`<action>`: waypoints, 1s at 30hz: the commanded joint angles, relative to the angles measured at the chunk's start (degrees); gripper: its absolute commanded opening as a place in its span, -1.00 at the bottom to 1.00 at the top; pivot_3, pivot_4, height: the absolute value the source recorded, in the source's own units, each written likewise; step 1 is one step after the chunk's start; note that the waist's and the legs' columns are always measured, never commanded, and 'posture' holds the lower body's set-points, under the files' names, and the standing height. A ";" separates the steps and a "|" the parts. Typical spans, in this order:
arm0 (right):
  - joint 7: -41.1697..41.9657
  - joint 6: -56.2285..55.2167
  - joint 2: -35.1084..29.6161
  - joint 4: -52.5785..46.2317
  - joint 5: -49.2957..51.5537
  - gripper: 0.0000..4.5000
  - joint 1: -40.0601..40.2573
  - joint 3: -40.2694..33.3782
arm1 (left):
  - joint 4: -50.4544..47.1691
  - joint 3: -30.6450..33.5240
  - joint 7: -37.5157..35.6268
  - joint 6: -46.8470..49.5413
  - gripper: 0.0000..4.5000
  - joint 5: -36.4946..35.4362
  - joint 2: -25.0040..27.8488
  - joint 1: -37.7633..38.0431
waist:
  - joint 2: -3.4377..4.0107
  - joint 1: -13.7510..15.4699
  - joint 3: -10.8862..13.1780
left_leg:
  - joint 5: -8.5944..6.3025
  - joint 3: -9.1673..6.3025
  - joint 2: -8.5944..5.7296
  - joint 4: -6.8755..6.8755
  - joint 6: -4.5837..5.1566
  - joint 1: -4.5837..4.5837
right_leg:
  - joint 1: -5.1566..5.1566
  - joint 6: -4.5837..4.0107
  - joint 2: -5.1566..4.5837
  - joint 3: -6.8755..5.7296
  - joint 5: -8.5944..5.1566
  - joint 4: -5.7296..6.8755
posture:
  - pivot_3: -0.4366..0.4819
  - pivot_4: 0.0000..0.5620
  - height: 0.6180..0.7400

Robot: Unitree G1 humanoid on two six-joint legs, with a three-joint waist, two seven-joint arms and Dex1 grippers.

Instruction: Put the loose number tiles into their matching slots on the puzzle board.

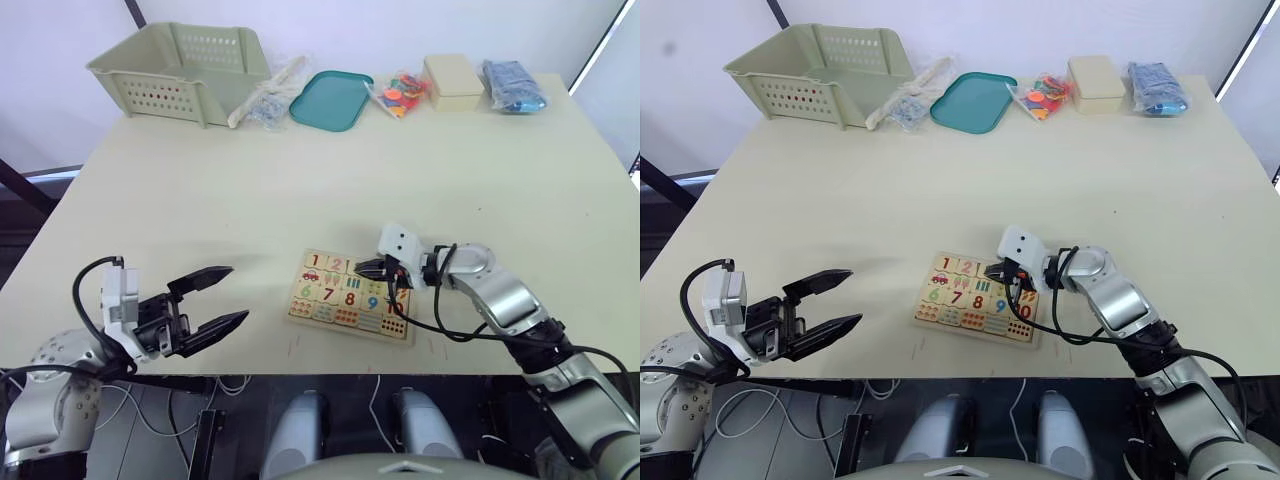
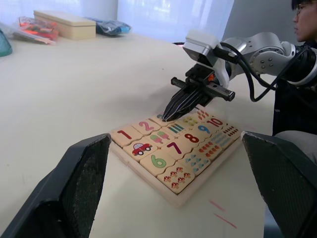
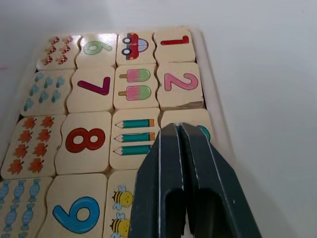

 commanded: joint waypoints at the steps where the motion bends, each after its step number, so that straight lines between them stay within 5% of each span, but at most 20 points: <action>1: 0.19 -0.47 -0.28 4.34 -2.41 -0.97 1.88 1.60 | 0.22 0.06 -0.26 -0.50 1.00 -0.12 0.14 -0.74 | 0.00 -0.01 0.00 | 0.00 0.00 0.00 0.00 0.00 0.01 | 0.01 0.00 0.00 0.00 0.00 0.00 | -0.05 -0.47 1.00; 8: 1.69 -3.51 0.51 5.42 -1.31 -0.97 1.71 0.54 | 0.85 -0.64 -0.39 -0.37 1.00 -0.08 0.33 -1.91 | -0.01 -0.04 -0.01 | 0.00 0.00 0.02 0.00 0.00 0.09 | 0.07 0.00 0.01 0.00 0.00 0.00 | -0.05 -0.47 1.00; 16: 4.34 -3.96 1.03 -5.70 7.25 -0.97 3.97 -6.59 | 1.18 -0.63 -0.53 -0.34 1.00 0.00 0.47 -2.23 | 0.03 0.06 0.05 | 0.00 -0.02 0.03 0.00 0.00 0.01 | 0.03 0.00 -0.01 0.00 0.00 -0.02 | -0.05 -0.47 1.00; 20: 5.26 -6.30 -0.90 -18.72 16.10 -0.97 11.32 -15.32 | 1.09 -0.81 -0.36 -0.17 1.00 0.03 0.42 -2.17 | 0.05 0.46 0.08 | 0.00 -0.05 0.03 -0.03 0.00 -0.09 | -0.05 0.00 -0.01 -0.02 0.00 -0.03 | -0.05 -0.47 1.00; 28: 6.91 -4.21 -9.10 -27.97 24.85 -0.97 25.23 -27.49 | 1.45 -0.03 -0.10 -0.79 1.00 -0.08 -0.30 -0.36 | 0.03 1.18 0.08 | 0.00 0.02 0.04 -0.06 0.00 -0.06 | -0.04 0.00 -0.02 0.03 -0.01 -0.04 | -0.05 -0.47 1.00; 30: 9.27 -6.35 -11.61 -28.59 26.38 -0.66 30.61 -32.03 | 1.65 0.40 0.08 -0.99 1.00 -0.14 -0.55 0.27 | 0.02 1.46 0.08 | 0.00 0.03 0.04 -0.06 0.00 -0.08 | -0.02 0.01 -0.02 0.03 -0.01 -0.10 | -0.05 -0.47 1.00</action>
